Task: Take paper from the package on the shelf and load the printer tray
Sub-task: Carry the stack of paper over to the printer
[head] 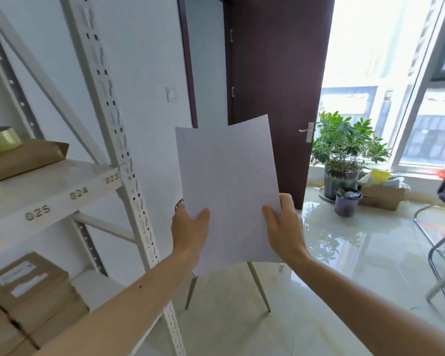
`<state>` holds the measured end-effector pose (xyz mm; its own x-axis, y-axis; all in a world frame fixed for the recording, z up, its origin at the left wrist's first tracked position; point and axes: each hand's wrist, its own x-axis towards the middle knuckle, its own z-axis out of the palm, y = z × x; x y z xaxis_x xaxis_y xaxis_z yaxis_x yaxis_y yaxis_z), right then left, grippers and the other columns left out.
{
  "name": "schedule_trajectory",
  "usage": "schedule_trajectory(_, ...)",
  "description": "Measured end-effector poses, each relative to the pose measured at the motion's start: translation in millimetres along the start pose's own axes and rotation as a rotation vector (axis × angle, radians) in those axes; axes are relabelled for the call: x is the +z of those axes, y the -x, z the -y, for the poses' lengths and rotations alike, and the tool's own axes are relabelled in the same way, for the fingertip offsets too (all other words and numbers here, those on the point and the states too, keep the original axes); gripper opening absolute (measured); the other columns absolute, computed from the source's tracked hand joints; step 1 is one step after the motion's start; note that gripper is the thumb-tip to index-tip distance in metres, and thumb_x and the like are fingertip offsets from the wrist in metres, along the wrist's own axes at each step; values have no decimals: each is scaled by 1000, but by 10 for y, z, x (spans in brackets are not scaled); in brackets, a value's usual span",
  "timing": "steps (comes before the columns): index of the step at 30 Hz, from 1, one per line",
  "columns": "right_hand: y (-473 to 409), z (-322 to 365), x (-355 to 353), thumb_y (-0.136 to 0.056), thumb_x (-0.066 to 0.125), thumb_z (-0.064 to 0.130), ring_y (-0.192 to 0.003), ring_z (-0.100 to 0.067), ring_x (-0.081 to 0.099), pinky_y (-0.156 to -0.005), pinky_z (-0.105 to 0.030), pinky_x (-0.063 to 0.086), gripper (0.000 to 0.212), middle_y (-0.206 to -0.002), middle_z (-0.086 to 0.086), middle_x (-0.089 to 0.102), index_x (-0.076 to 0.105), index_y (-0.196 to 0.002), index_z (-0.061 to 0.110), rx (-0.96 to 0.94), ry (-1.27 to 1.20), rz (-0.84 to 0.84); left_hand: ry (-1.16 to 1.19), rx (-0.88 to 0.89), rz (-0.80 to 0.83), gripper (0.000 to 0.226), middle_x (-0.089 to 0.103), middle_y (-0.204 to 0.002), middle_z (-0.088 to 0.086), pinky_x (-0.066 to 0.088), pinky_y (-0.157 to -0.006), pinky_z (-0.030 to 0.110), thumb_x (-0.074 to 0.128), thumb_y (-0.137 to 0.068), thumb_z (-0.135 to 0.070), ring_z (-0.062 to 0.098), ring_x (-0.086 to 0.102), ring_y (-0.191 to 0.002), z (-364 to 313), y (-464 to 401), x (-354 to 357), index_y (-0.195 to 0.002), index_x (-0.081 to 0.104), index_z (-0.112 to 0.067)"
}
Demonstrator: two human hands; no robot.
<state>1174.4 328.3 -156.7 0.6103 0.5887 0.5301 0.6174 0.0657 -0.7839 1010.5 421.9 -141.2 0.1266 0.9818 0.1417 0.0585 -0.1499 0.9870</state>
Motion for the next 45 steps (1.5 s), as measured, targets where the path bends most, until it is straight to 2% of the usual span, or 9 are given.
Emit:
schedule_trajectory(7,-815,-578,-97,-92,51,15,-66,-4,55,-50,-23,39,12,-74,14,57,42,-91,23,-14,6,60,-122,-9,-89,22,65,-99,-4,54,-87,49,63,-84,-29,27,65,-94,32,-425,769,-102,52,-26)
schedule_trajectory(13,-1399,-992,43,-93,50,15,-73,-20,57,-59,-39,48,10,-86,-4,60,42,-91,20,-16,-22,118,-187,-58,-101,36,65,-94,-10,55,-84,48,56,-71,-51,27,66,-90,157,-906,1208,-101,52,-31)
schedule_trajectory(17,-1823,-1243,210,-93,50,15,-81,-27,59,-66,-43,52,10,-85,0,63,44,-98,22,-15,-41,170,-119,-70,-139,29,67,-97,-6,56,-74,36,61,-79,-43,20,66,-84,250,-1314,1490,-103,53,-29)
schedule_trajectory(21,-2278,-1400,433,-93,50,17,-73,-13,59,-62,-40,51,10,-79,10,61,43,-94,24,-19,-52,193,-16,-38,-161,20,63,-92,-10,48,-71,29,63,-89,-21,14,63,-84,280,-1777,1714,-107,55,-18)
schedule_trajectory(28,-3010,-1700,829,-92,50,21,-72,-11,59,-63,-40,50,8,-77,11,61,43,-92,24,20,-29,223,-25,-34,-176,19,65,-91,-7,53,-75,34,66,-86,-19,17,65,-84,318,-2560,2008,-103,59,-18)
schedule_trajectory(32,-3381,-1939,1051,-92,51,16,-67,1,59,-49,-15,43,7,-74,13,59,45,-93,19,6,-50,245,-33,-50,-209,19,68,-90,-4,53,-66,28,71,-83,-18,16,67,-81,422,-2919,2161,-100,64,-15)
schedule_trajectory(34,-3564,-2066,1162,-92,51,16,-66,1,59,-48,-13,42,6,-74,13,58,45,-93,17,10,-51,268,-16,-87,-230,20,70,-90,-3,55,-66,29,72,-81,-16,17,67,-80,492,-3089,2256,-100,66,-14)
schedule_trajectory(38,-3895,-2330,1381,-93,50,20,-75,-18,61,-69,-45,54,6,-80,8,60,47,-96,17,60,-46,378,57,-170,-305,18,72,-89,0,54,-60,28,74,-78,-10,19,69,-78,681,-3399,2461,-95,68,-13)
schedule_trajectory(45,-4552,-2885,1733,-92,50,29,-80,-21,62,-77,-53,54,7,-85,8,62,47,-97,25,74,-25,574,86,-169,-489,22,71,-96,0,56,-75,35,70,-80,-11,20,68,-87,1012,-3711,2950,-101,64,-17)
